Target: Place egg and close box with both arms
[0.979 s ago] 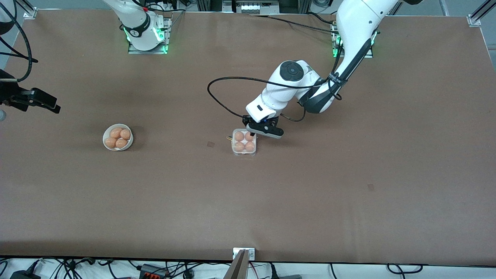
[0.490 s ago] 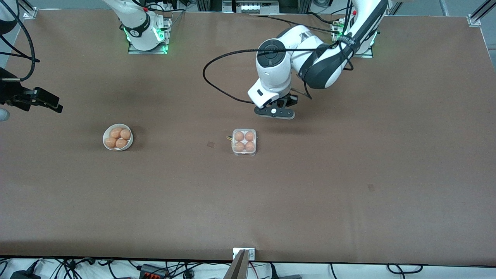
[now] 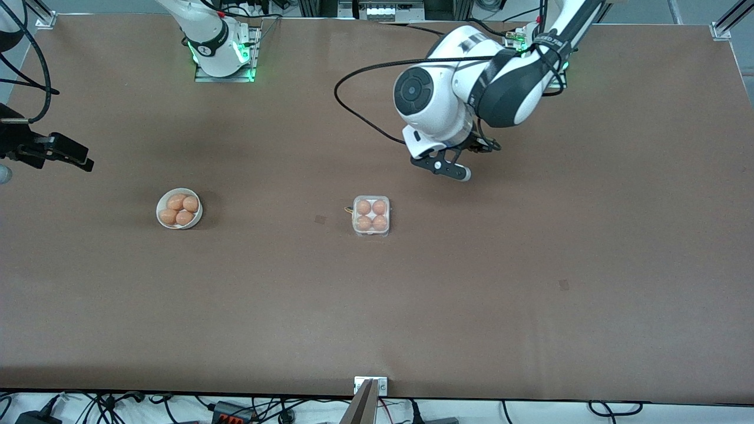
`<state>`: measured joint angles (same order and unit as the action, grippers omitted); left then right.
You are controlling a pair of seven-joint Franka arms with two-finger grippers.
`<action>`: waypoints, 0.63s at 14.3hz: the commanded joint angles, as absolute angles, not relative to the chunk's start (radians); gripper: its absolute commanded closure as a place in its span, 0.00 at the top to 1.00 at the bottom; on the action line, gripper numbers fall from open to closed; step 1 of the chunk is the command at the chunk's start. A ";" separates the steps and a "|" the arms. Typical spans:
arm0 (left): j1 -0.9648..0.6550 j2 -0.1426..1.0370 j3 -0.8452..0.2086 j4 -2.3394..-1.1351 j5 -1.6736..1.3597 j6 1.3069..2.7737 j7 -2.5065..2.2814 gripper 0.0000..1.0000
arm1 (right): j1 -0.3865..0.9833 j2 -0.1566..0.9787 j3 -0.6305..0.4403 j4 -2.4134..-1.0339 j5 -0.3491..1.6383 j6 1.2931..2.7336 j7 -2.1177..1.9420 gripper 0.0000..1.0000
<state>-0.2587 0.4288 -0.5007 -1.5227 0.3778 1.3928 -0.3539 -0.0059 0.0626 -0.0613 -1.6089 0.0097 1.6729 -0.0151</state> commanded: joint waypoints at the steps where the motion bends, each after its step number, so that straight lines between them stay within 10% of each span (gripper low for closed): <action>1: -0.146 0.443 -0.514 -1.401 0.364 1.297 -0.223 1.00 | -0.023 0.032 -0.041 -1.634 -0.006 1.664 -0.025 1.00; 9: 0.020 0.446 -0.505 -1.096 0.163 1.189 -0.216 1.00 | -0.020 0.032 -0.040 -1.629 -0.008 1.672 -0.023 1.00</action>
<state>0.0228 0.4284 -0.5012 -1.2175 0.1751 1.2226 -0.2163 -0.0067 0.0570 -0.0592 -1.6095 0.0084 1.6694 -0.0151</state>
